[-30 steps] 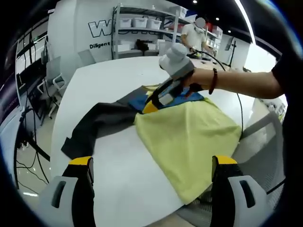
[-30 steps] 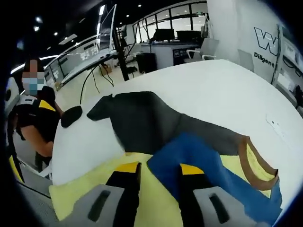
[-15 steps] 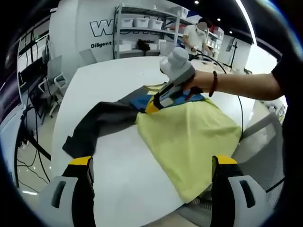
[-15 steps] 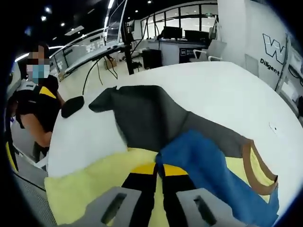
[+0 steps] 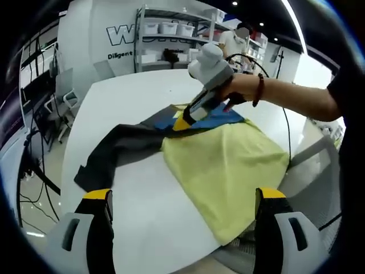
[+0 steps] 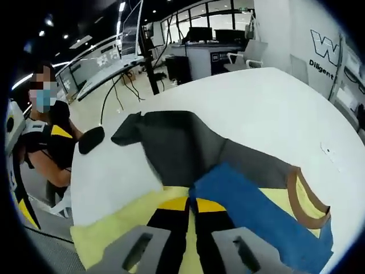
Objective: Fold the garment on the visible template until the final outline fits inside the template.
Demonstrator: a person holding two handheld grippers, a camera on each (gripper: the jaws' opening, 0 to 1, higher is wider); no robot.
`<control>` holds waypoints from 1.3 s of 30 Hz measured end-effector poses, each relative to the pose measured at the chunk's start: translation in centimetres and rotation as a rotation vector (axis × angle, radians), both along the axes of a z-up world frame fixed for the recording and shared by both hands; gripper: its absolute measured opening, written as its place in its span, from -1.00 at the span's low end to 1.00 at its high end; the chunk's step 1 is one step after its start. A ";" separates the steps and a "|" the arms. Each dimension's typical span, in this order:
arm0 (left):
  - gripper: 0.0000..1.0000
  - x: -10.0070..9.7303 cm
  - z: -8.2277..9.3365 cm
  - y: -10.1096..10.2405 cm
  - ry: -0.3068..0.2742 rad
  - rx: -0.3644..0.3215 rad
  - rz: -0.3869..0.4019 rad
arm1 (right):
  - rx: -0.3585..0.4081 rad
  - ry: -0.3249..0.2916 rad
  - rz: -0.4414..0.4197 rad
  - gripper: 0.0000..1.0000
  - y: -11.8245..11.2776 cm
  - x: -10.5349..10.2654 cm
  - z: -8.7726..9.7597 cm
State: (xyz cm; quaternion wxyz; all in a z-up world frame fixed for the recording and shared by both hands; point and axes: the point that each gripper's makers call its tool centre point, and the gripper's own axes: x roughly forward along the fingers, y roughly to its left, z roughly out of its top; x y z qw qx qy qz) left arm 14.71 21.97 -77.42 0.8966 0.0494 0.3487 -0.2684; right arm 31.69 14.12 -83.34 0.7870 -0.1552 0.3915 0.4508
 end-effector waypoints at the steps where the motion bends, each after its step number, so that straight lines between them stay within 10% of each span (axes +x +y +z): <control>1: 0.99 0.0 0.0 0.1 -0.002 -0.001 0.005 | -0.002 0.000 0.014 -1.00 0.3 0.0 -0.4; 19: 0.99 -0.1 0.2 -0.1 -0.008 0.002 0.008 | 0.002 0.065 -0.003 -0.95 0.0 -1.6 -3.0; 39: 0.99 0.1 1.1 -1.1 -0.030 0.008 0.004 | 0.156 0.022 -0.225 0.30 -5.0 -1.6 1.3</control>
